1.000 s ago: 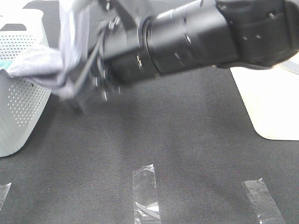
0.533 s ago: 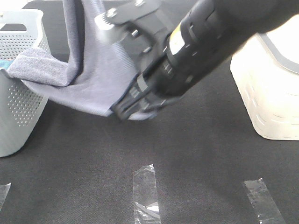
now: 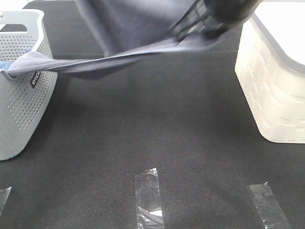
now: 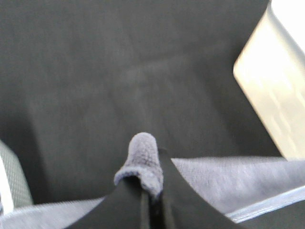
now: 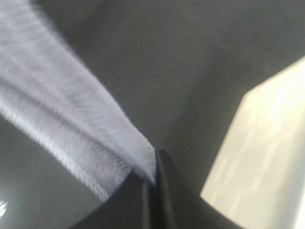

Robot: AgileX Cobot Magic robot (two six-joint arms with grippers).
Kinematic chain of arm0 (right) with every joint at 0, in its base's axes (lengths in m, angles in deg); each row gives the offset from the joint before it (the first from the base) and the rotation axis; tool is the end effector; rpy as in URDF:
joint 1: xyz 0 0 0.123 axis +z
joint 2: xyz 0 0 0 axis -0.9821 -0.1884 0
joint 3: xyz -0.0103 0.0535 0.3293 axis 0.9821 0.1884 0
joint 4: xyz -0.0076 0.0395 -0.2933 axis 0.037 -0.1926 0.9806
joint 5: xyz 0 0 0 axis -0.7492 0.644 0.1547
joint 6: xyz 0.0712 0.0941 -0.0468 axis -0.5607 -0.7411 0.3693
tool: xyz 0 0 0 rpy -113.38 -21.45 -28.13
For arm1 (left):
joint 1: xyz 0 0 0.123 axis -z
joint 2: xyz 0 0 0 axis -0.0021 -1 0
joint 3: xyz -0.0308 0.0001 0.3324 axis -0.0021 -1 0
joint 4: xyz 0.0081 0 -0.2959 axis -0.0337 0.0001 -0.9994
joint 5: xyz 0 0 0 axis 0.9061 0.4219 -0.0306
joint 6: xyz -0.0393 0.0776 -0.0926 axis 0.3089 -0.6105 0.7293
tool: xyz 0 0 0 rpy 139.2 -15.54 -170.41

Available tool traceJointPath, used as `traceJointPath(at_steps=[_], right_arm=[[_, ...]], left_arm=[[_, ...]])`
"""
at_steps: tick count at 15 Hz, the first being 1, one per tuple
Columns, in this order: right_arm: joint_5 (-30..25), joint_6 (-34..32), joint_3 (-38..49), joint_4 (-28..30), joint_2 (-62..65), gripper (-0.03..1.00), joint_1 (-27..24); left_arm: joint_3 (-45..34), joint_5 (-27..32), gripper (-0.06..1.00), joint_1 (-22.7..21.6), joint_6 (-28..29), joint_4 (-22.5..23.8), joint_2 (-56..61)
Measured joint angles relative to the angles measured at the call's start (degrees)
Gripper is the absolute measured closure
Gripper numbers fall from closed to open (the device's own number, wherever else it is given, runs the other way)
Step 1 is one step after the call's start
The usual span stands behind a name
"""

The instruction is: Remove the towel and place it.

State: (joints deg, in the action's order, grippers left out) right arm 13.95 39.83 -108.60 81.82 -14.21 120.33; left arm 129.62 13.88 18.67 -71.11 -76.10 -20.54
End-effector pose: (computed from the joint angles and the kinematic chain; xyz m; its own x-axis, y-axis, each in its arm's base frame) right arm 0.3311 0.2283 0.3473 -0.5457 -0.5603 -0.6231 -0.4753 0.8193 -0.3206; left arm 0.4315 -0.1684 0.4713 -0.6235 0.1273 -0.7714 0.3878 0.9071 -0.1637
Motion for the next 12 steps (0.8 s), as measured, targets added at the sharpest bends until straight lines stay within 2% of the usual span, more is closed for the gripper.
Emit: traceJointPath(at_steps=[2,3,7,8,9,10,12], right_arm=[[3.15,4.93,-1.32,-5.44,0.11,0.97,-5.56],[6.02,8.19,-2.69,-9.97,0.11,0.97,-10.03],[15.13,15.07,-7.62,-17.59,0.11,0.97,-18.79],[15.13,15.07,-7.62,-17.59,0.11,0.97,-18.79],[17.82,15.58,-8.65,-17.88,-0.06,0.97,-20.28],[22.69,16.67,-11.46,-17.02,-1.83,0.97,-21.43],[26.76,17.07,-15.18,-13.06,-5.33,0.97,-21.49]], left_arm=[[0.0,-4.41,0.94,0.06,0.17,-0.74,-1.09],[0.0,-7.33,0.94,0.06,0.17,-1.38,-2.06],[0.0,-23.95,0.94,0.17,0.23,-3.5,-8.25],[0.0,-23.95,0.94,0.17,0.23,-3.5,-8.25],[0.0,-28.42,0.94,0.23,0.23,-4.18,-9.28],[-0.06,-36.78,0.94,0.4,0.23,-4.3,-10.54],[-0.06,-45.55,0.94,0.4,0.23,-4.01,-11.4]])
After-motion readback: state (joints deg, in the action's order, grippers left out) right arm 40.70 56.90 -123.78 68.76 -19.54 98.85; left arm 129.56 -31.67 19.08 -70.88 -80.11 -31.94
